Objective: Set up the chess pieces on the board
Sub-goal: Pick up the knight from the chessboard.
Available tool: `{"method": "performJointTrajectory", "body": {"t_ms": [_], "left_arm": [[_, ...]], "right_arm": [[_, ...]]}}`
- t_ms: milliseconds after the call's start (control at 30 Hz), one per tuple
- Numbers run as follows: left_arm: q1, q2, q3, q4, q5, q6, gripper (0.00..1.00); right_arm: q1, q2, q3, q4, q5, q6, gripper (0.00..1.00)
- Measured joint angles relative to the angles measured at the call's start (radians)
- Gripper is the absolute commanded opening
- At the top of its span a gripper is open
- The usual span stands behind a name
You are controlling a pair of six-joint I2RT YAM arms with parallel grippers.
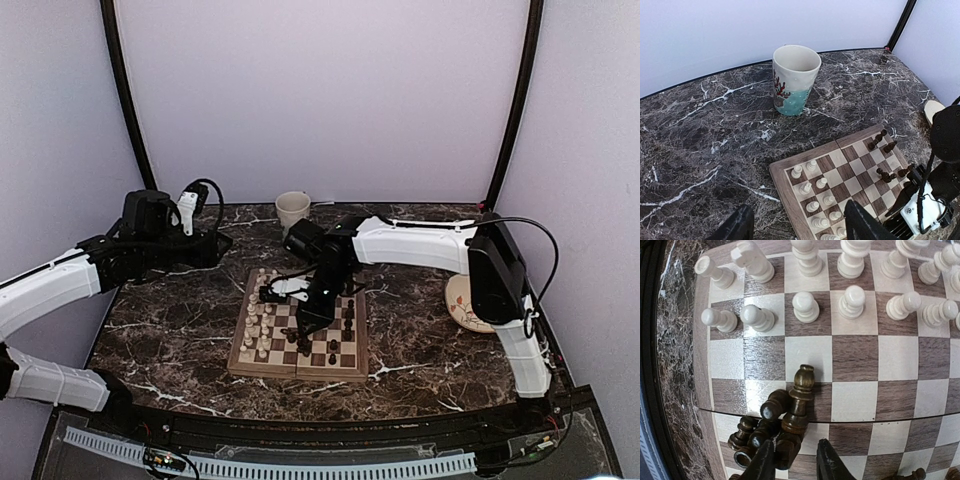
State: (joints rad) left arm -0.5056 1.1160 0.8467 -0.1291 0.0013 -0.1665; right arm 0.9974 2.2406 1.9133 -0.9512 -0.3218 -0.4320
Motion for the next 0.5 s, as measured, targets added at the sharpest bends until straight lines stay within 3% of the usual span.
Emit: {"method": "performJointTrajectory", "body": {"t_ms": [200, 500], "left_arm": [[0.000, 0.002, -0.001, 0.000, 0.027, 0.003, 0.59], [0.000, 0.019, -0.023, 0.060, 0.228, -0.019, 0.57]], "right_arm": [[0.000, 0.007, 0.008, -0.013, 0.013, 0.012, 0.07], [-0.011, -0.046, 0.014, -0.020, 0.010, -0.001, 0.04]]}}
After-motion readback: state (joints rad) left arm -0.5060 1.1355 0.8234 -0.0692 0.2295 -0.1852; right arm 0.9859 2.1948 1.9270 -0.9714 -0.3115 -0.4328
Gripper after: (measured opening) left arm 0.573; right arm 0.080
